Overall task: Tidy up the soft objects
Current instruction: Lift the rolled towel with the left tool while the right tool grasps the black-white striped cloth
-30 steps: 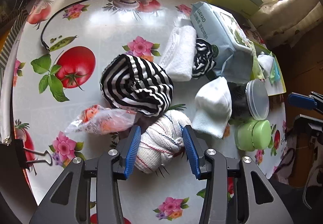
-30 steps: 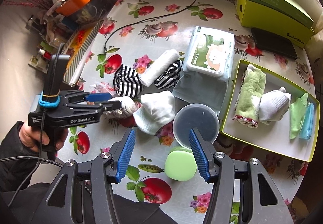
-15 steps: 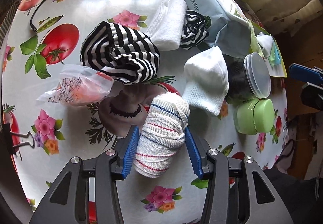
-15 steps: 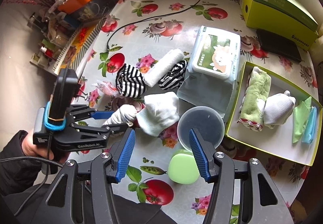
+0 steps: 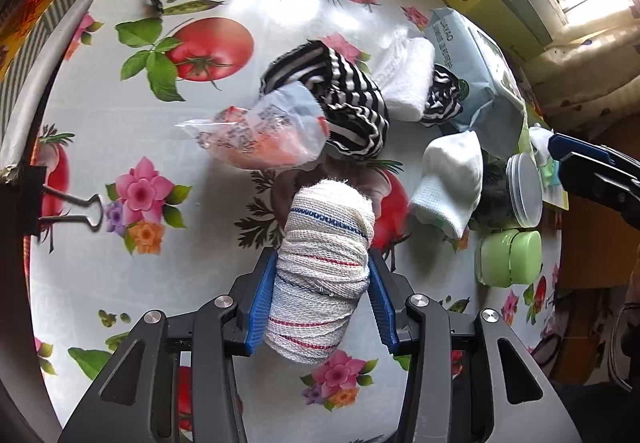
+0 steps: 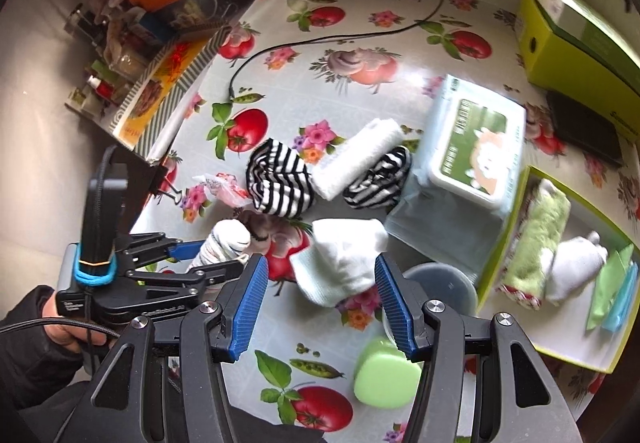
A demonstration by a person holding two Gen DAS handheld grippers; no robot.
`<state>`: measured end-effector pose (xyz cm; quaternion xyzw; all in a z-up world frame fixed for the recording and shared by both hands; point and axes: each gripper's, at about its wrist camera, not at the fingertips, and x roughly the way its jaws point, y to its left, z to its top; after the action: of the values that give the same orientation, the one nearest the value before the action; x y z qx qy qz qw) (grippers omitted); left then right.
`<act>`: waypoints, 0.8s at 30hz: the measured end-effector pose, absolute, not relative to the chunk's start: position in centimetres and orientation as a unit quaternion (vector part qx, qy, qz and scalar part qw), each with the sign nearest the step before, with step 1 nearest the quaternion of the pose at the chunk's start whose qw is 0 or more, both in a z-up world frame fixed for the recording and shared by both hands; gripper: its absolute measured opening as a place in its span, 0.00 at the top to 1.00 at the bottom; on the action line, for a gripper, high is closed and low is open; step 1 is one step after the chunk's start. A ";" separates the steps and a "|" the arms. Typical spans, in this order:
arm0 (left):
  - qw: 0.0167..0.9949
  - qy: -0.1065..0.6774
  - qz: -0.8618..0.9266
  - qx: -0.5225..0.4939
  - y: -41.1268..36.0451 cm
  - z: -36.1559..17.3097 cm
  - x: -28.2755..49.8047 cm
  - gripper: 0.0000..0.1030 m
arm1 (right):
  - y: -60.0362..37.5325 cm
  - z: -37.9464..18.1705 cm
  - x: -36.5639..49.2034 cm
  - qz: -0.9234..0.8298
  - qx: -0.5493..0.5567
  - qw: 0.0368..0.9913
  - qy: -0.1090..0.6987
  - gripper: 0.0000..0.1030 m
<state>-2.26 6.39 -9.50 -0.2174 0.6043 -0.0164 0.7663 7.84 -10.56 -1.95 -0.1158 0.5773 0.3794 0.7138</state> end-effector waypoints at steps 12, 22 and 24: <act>0.769 0.583 0.024 -0.262 10.1 -9.2 -4.2 0.56 | -1.6 -6.2 9.2 0.427 -0.203 0.672 0.570 0.46; 0.766 0.576 0.039 -0.282 11.7 -9.6 -5.7 0.56 | 2.0 -9.2 10.9 0.430 -0.242 0.654 0.574 0.46; 0.765 0.575 0.042 -0.286 12.0 -9.6 -5.8 0.56 | 2.5 -9.8 10.6 0.434 -0.256 0.648 0.571 0.47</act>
<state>-5.76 11.97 -9.64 -0.2864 0.5754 0.0419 0.7649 10.62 2.55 -9.75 -0.2564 0.5712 0.4341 0.6477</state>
